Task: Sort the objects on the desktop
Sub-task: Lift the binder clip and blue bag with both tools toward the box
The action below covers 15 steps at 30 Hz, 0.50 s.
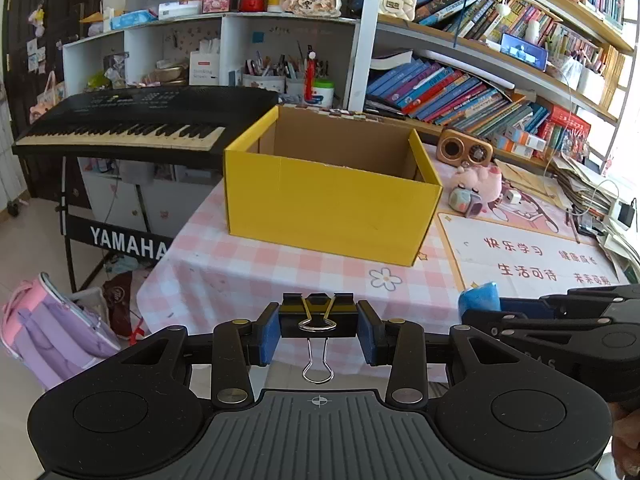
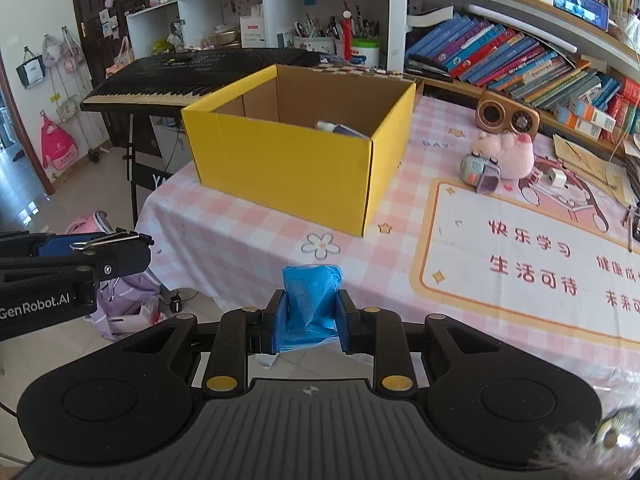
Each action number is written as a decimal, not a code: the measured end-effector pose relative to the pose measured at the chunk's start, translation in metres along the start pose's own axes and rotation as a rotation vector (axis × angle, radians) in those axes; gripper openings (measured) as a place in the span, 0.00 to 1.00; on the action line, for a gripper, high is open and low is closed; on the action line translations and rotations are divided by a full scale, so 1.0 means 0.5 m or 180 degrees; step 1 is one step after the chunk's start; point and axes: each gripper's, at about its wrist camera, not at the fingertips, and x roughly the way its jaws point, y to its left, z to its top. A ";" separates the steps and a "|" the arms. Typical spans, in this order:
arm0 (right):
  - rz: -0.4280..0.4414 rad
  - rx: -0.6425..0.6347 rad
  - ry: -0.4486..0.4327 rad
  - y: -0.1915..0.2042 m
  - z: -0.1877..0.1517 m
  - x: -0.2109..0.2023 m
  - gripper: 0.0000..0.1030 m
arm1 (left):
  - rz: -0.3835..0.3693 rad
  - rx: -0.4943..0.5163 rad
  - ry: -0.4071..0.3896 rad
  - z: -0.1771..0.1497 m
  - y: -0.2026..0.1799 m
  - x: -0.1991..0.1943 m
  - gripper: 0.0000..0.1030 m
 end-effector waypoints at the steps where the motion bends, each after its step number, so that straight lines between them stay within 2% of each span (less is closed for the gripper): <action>1: 0.0002 -0.0003 -0.0009 0.000 0.005 0.001 0.23 | 0.0001 0.0001 -0.0005 0.002 0.002 0.001 0.37; 9: 0.0043 -0.0007 -0.0137 -0.004 0.056 0.004 0.23 | 0.0015 0.0016 -0.0106 0.036 0.017 0.010 0.37; 15: 0.0085 0.0029 -0.0325 -0.018 0.117 0.007 0.23 | 0.0041 0.0052 -0.0258 0.087 0.023 0.019 0.37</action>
